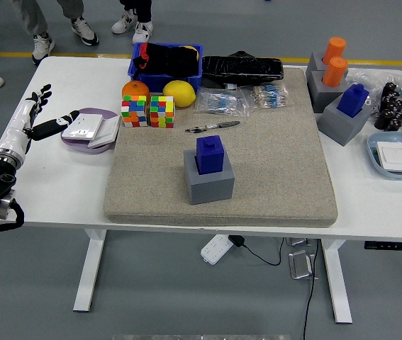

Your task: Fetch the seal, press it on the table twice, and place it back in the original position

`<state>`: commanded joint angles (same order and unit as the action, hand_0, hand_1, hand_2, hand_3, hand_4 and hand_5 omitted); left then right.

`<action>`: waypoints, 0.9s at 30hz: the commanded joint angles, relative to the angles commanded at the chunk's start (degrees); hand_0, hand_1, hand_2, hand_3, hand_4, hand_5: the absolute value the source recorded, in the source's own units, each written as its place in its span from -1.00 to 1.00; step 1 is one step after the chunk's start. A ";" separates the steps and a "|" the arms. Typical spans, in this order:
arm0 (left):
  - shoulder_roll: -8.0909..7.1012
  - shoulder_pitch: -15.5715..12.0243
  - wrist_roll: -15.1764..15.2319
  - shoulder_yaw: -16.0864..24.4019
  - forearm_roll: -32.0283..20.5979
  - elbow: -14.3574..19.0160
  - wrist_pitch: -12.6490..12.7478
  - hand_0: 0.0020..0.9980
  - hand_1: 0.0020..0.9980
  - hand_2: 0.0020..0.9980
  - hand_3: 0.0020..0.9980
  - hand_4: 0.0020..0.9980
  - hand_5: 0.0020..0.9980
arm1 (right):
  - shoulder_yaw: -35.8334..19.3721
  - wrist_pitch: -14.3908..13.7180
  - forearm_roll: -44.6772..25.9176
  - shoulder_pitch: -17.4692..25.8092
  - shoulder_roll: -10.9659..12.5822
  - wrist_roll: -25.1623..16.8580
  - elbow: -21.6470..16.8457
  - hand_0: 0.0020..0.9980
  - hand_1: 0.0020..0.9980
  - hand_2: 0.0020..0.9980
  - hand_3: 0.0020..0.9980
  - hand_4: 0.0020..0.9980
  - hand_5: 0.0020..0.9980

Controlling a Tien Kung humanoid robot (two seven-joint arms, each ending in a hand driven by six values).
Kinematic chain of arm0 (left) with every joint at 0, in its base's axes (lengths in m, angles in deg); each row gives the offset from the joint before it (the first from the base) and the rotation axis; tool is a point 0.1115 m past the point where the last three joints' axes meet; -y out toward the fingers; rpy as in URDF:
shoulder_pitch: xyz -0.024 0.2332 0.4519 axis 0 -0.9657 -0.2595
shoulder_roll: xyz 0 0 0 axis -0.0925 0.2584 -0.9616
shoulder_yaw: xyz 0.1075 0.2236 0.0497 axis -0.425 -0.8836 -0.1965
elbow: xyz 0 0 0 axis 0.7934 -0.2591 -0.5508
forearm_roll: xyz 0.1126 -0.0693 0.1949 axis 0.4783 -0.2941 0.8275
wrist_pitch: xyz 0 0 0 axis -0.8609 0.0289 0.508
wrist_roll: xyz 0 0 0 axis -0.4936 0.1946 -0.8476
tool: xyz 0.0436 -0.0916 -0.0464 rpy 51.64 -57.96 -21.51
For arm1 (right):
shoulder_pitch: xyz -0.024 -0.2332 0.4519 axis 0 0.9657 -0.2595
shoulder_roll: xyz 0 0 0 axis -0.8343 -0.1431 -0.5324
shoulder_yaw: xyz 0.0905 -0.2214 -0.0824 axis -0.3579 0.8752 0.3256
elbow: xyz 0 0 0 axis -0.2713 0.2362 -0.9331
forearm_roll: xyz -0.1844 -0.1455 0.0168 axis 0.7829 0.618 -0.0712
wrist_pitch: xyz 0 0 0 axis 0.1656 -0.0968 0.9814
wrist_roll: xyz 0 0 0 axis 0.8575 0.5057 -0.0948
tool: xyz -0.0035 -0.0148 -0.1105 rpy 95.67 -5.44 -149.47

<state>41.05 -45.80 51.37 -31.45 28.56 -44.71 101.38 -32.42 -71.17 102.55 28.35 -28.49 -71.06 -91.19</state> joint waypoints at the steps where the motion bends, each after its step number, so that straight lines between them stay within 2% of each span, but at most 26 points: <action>1: -0.02 0.00 0.01 -0.04 0.00 0.01 0.00 1.00 0.98 0.92 0.93 0.67 -0.42 | 0.04 -0.01 -0.01 0.01 0.00 0.00 0.01 0.57 0.41 0.39 0.31 0.55 0.12; 27: -0.38 0.02 -0.03 -0.72 0.15 0.07 0.07 1.00 0.98 0.92 0.92 0.65 -0.44 | 0.80 0.01 -0.20 0.02 0.38 -0.12 -0.06 0.57 0.41 0.39 0.31 0.55 0.12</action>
<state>40.67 -45.78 51.33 -32.17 28.71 -44.63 101.45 -31.62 -71.16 102.35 28.36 -28.11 -71.18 -91.26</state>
